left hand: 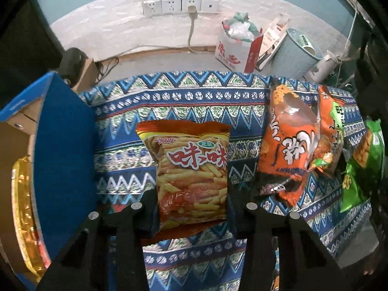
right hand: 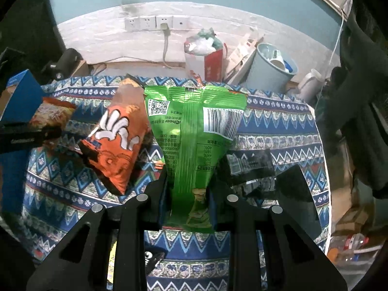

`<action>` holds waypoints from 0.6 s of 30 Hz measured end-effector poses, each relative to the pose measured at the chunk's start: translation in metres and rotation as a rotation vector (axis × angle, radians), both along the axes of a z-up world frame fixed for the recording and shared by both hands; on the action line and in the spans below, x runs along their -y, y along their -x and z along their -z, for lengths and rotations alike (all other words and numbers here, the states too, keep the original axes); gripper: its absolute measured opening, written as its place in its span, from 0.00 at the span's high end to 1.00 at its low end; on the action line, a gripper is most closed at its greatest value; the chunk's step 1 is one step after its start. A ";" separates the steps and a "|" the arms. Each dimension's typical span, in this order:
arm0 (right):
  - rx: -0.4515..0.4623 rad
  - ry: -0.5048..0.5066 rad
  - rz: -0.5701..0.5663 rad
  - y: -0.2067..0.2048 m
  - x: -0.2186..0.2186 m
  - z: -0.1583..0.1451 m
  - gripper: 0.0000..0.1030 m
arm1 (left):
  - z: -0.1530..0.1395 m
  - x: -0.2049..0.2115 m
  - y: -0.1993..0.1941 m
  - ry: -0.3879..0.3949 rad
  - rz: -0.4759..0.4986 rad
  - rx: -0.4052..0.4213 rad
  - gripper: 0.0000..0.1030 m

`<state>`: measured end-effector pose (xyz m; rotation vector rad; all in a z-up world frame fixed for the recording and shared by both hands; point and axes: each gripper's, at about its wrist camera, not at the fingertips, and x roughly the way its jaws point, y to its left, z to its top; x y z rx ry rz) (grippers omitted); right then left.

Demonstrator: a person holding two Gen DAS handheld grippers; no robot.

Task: Organize snacks
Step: 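Lift both bags and carry them over the cardboard box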

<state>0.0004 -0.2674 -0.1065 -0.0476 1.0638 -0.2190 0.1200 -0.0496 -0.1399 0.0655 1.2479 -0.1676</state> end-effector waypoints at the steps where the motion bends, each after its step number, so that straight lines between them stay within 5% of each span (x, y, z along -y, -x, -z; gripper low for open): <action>1: 0.004 0.002 -0.003 0.000 -0.002 -0.002 0.76 | -0.005 -0.002 0.004 -0.002 0.003 0.013 0.58; 18: 0.084 -0.006 -0.059 -0.009 -0.041 -0.037 0.76 | -0.065 -0.034 0.044 -0.001 0.027 0.161 0.58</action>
